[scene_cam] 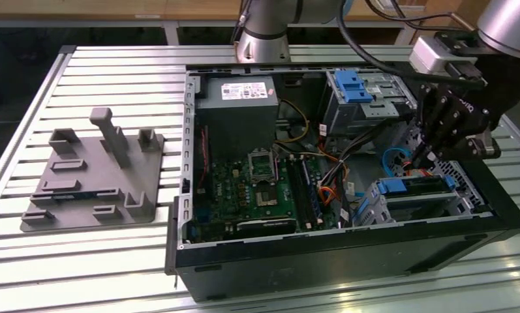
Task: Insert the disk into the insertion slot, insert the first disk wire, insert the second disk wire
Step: 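Insert the second disk wire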
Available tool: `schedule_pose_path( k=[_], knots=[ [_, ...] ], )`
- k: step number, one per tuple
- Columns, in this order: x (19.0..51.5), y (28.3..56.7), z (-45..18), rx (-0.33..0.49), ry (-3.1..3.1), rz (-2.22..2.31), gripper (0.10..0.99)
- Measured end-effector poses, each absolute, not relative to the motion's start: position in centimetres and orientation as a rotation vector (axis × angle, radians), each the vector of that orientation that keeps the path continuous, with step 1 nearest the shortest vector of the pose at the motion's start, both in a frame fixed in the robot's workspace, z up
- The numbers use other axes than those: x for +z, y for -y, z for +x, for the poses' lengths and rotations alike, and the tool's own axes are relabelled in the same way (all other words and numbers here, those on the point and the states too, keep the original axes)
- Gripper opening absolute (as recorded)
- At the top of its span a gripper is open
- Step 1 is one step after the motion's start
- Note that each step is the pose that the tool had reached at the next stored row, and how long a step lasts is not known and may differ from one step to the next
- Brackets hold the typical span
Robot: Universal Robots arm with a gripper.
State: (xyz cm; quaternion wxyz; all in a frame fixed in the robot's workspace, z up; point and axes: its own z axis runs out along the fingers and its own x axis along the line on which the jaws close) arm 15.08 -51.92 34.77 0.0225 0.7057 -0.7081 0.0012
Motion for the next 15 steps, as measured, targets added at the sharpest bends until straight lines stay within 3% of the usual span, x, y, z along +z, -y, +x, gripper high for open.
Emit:
schedule_pose_path(
  k=[15],
  knots=[
    [34.51, 52.52, 15.38, 0.000, 2.229, 2.148, 0.161]
  ],
)
